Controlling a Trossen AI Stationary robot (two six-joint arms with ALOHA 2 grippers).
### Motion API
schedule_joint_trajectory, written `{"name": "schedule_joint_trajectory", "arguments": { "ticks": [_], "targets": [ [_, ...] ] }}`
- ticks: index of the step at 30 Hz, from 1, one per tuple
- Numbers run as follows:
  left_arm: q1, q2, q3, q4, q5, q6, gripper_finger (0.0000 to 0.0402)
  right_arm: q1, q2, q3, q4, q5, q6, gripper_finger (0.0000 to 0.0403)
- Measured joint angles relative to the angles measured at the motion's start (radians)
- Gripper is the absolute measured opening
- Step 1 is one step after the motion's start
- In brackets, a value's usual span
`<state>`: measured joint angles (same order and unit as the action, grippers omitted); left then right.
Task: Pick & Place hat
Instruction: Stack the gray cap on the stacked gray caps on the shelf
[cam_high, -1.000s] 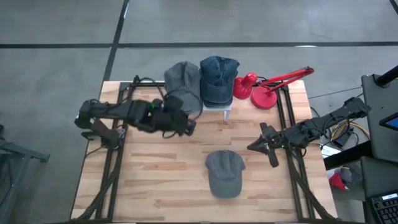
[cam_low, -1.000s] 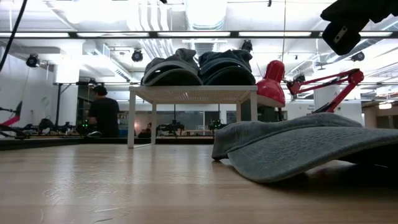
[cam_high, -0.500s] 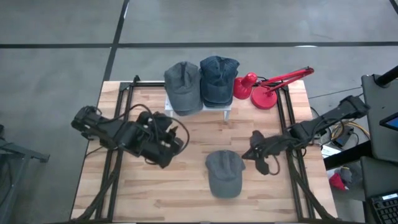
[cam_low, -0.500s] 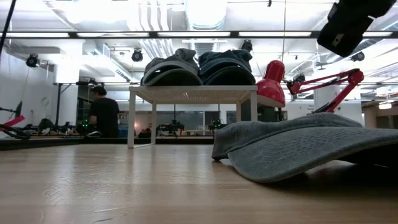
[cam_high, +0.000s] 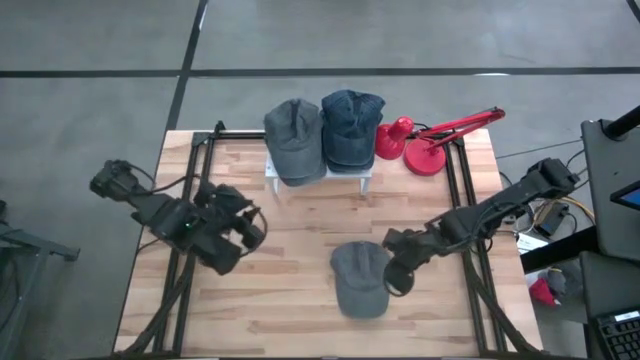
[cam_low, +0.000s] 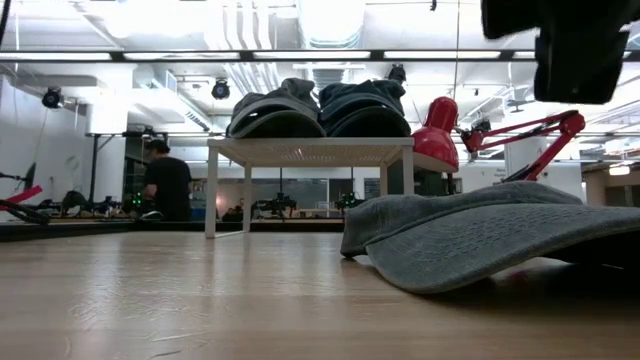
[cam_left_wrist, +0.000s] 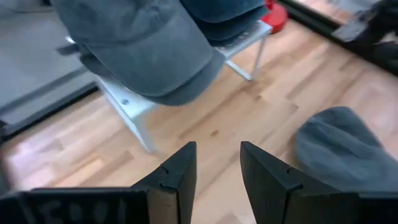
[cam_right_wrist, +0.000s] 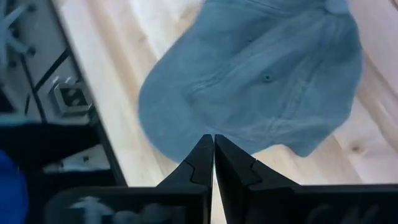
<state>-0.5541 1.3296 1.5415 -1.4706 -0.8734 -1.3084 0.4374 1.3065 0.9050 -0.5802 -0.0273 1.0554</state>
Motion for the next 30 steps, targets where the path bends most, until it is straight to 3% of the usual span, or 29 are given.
{"name": "schedule_joint_trajectory", "arguments": {
  "ticks": [7,14,20,30],
  "targets": [
    [-0.079,-0.187,-0.319,0.340,-0.010,0.097,0.0126,0.006,0.104,0.037,0.004,0.027,0.195,0.0013],
    [-0.105,-0.313,-0.549,0.589,-0.003,0.176,0.0126,0.008,0.146,0.085,0.000,0.031,0.265,0.0013],
    [-0.106,-0.373,-0.631,0.616,0.023,0.201,0.0126,0.009,0.147,0.079,-0.050,0.026,0.381,0.0013],
    [-0.107,-0.410,-0.666,0.627,0.023,0.280,0.0126,0.010,0.141,0.075,-0.074,0.016,0.440,0.0013]
  ]
}}
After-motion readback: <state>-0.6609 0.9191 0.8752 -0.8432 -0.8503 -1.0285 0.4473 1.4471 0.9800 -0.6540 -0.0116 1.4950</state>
